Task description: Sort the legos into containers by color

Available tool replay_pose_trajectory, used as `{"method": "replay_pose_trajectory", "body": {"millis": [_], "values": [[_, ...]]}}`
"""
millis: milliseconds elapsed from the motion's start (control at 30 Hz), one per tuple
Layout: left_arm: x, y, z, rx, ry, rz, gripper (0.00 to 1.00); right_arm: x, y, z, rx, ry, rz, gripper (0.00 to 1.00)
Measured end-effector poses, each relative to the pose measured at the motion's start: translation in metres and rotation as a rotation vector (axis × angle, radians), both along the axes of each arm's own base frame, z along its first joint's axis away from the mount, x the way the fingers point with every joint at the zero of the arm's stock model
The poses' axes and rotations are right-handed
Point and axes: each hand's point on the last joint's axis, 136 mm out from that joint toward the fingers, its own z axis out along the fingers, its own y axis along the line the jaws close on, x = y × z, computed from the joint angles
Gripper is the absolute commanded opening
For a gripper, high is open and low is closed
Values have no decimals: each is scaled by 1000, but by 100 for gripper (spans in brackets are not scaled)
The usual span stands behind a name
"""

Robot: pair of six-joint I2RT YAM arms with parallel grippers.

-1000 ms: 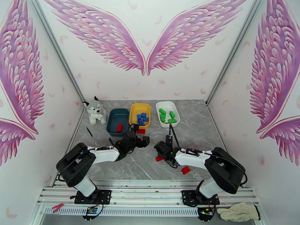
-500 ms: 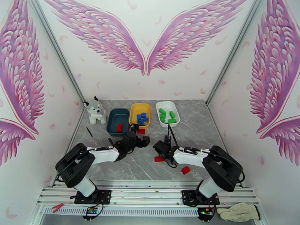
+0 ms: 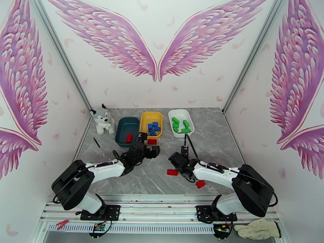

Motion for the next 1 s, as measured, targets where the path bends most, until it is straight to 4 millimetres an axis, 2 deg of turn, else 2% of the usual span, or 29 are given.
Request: {"method": "replay_pose_trajectory", "body": {"millis": [67, 167, 300, 433, 633, 733, 867, 967, 1000], "values": [[0, 15, 1, 1, -5, 36, 95, 7, 12, 9, 29, -16, 37, 14], [-1, 42, 4, 0, -17, 106, 95, 23, 45, 26, 108, -41, 118, 13], [-4, 80, 7, -6, -36, 207, 97, 52, 109, 50, 235, -69, 246, 13], [-8, 117, 0, -9, -27, 306, 97, 81, 170, 68, 347, -79, 355, 13], [-19, 156, -12, -8, 0, 406, 97, 118, 254, 94, 522, -98, 500, 15], [-28, 169, -15, -15, 0, 436, 97, 134, 285, 103, 594, -109, 550, 17], [-37, 180, -12, -30, -7, 464, 98, 155, 317, 110, 664, -118, 583, 23], [-41, 185, -7, -46, -20, 476, 99, 171, 332, 114, 691, -133, 594, 33], [-42, 187, -5, -48, -23, 480, 99, 177, 336, 115, 695, -137, 594, 40]]}}
